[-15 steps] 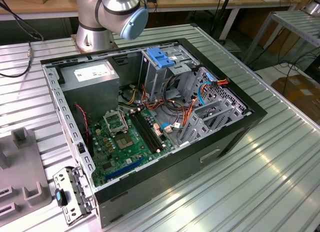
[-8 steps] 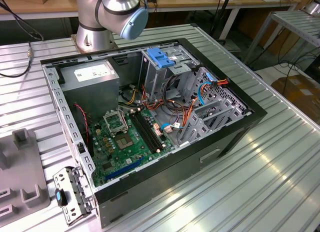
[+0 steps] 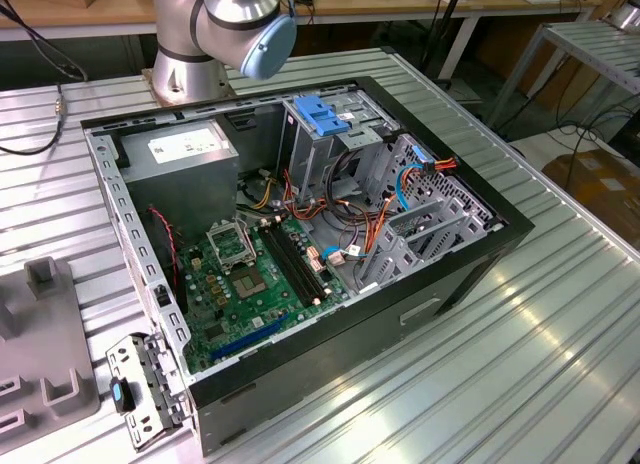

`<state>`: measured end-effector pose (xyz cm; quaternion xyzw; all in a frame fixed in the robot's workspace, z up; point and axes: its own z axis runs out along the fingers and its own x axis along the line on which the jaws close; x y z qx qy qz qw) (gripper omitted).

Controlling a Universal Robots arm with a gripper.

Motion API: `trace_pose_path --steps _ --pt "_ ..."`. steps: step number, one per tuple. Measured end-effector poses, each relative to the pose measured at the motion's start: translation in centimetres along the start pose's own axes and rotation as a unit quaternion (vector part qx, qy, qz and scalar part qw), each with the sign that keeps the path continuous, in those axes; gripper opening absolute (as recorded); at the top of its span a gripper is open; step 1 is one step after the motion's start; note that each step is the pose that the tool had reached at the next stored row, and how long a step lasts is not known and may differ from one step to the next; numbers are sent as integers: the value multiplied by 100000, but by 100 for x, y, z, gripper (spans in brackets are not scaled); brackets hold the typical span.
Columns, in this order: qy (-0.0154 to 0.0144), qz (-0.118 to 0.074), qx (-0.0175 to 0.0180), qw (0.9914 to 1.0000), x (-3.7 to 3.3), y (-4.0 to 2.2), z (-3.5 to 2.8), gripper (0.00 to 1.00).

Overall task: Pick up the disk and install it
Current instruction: 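Pick up the disk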

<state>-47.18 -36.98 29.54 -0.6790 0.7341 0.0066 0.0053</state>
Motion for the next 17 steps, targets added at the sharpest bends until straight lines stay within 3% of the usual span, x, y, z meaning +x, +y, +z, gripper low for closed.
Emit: trace_pose_path --steps 5,7,17 --pt "-1 -49 1 100000 0 0 1 37" --pt "3 -1954 -28 99981 0 0 1 37" --pt "10 -3263 -51 99947 1 0 1 37"
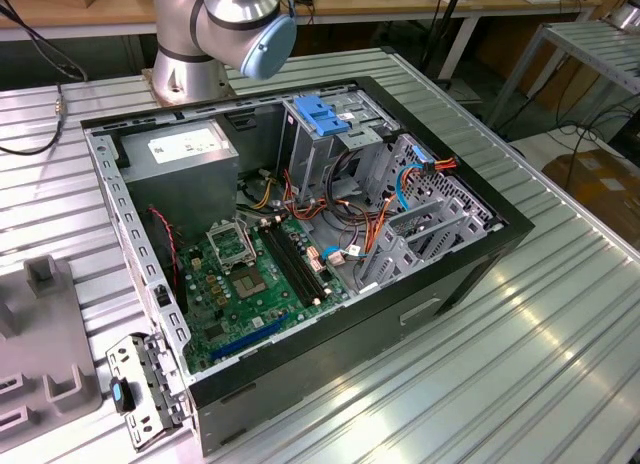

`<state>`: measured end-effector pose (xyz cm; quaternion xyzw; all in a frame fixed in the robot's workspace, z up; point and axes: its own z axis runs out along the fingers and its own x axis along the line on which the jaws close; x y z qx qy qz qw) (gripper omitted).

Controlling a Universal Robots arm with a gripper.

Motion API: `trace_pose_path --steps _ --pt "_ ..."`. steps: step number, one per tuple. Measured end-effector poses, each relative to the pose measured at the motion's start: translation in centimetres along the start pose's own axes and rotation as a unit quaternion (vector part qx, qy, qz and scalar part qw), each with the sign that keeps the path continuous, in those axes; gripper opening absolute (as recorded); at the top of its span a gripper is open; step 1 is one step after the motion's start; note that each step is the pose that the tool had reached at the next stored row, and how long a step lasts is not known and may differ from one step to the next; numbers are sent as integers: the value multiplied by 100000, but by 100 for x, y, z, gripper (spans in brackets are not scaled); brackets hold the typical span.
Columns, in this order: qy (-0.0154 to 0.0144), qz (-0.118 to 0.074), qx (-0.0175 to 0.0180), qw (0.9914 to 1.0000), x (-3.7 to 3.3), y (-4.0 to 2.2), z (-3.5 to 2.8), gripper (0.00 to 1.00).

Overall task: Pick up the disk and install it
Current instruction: 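Pick up the disk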

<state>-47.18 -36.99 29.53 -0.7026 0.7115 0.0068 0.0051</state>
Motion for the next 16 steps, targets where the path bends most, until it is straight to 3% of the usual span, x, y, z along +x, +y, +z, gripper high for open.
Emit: trace_pose_path --steps 16 --pt "0 315 2 100000 0 0 0 37"
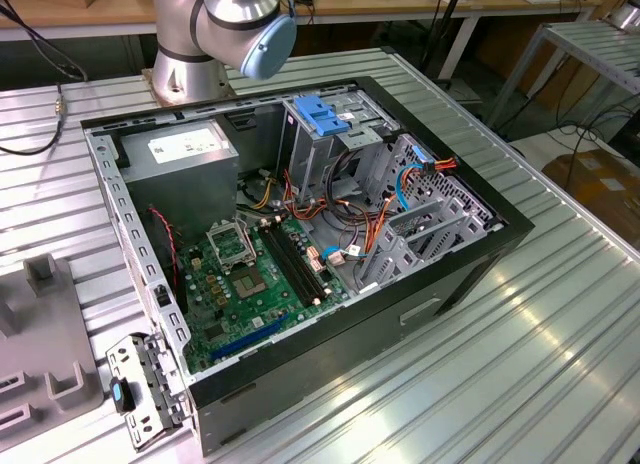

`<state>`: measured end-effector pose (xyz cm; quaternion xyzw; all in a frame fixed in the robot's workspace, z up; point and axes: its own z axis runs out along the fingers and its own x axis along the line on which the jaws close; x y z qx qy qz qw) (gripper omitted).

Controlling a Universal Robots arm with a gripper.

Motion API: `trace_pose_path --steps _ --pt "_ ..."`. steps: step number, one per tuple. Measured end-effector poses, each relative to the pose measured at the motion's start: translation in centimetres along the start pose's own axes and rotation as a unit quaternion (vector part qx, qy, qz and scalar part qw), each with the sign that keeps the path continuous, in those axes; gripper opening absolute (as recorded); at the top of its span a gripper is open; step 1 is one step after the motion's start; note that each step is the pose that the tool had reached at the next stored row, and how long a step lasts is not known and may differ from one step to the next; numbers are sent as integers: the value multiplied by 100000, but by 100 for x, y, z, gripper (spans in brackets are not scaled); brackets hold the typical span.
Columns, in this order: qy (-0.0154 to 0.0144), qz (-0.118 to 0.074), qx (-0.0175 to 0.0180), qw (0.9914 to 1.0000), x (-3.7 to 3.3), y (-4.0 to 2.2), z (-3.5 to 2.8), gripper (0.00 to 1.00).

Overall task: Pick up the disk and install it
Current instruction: 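Pick up the disk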

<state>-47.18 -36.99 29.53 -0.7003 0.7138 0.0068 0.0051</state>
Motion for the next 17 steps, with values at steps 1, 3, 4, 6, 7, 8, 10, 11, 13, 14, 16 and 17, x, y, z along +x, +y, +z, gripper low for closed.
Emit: trace_pose_path --steps 1,3,4,6,7,8,10,11,13,14,16,17 --pt "-1 20 4 100000 0 0 0 37" --pt "0 73 4 100000 0 0 0 37" --pt "1 93 5 100000 0 0 0 37" --pt "-1 137 5 100000 0 0 0 37" --pt "-1 188 6 100000 0 0 0 37" --pt "-1 219 8 100000 0 0 0 37" --pt "0 228 5 100000 0 0 0 37" --pt "0 227 8 100000 0 0 0 37" --pt "0 229 8 100000 0 0 0 37" --pt "-4 230 11 100000 0 0 -1 37" --pt "-2 230 11 100000 0 0 -12 37" --pt "-4 229 16 100000 0 0 -14 37"
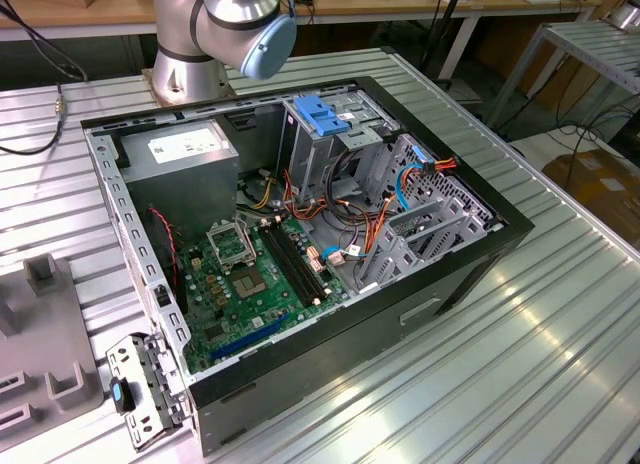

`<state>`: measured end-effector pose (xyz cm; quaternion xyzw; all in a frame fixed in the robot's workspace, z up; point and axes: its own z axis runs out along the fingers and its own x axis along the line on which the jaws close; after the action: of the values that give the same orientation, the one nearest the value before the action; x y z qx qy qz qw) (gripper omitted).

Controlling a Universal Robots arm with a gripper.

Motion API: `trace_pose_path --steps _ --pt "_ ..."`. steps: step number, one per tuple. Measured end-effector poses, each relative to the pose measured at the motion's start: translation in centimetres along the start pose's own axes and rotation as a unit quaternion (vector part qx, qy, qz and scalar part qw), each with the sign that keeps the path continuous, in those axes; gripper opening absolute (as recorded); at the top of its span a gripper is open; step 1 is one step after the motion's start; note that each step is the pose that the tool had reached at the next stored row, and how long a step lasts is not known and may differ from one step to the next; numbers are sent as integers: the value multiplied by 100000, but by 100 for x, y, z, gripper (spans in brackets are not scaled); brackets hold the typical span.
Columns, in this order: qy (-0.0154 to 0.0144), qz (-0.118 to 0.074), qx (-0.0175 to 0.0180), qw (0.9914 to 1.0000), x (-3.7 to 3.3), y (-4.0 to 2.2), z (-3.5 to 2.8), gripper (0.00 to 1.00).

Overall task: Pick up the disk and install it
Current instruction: 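Pick up the disk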

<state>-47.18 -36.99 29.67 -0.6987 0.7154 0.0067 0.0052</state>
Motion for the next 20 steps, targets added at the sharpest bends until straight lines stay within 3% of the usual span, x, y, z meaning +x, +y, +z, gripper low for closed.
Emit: trace_pose_path --steps 12,16,20 --pt "6 0 -10 100000 -1 0 -75 37" --pt "-12 2 -10 100000 -3 1 -154 37" --pt "-28 0 -5 100000 -3 1 -189 37"
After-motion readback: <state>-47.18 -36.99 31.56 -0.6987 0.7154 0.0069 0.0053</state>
